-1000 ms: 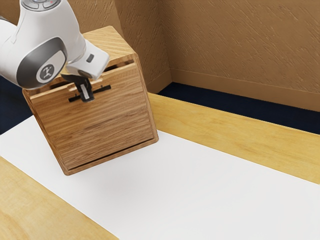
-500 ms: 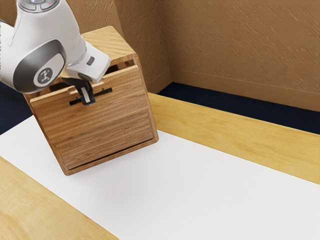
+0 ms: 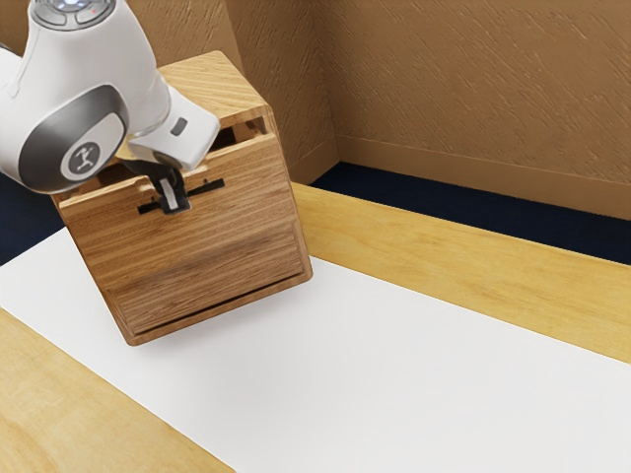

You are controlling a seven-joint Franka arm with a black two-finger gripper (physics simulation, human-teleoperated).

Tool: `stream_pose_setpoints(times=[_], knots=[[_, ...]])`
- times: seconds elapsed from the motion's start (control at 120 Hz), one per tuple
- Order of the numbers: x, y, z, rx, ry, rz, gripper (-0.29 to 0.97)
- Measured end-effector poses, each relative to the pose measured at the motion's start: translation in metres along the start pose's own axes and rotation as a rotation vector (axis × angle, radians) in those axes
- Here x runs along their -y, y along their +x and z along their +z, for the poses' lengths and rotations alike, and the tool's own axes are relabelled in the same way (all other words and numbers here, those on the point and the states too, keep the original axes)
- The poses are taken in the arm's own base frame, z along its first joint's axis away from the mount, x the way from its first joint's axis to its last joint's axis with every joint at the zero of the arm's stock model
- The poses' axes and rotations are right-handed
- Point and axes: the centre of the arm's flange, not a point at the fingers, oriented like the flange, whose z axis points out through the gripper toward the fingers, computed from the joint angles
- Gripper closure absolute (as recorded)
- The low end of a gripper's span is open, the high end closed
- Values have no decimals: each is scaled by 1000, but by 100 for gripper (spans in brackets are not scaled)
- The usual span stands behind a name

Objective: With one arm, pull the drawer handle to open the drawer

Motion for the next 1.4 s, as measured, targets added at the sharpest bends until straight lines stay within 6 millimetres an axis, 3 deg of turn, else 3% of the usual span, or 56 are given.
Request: stream_pose_setpoints(times=[0.533, 1.4], knots=[[-17, 2, -2, 2, -8, 14, 61], [-54, 0, -28, -16, -7, 29, 62]])
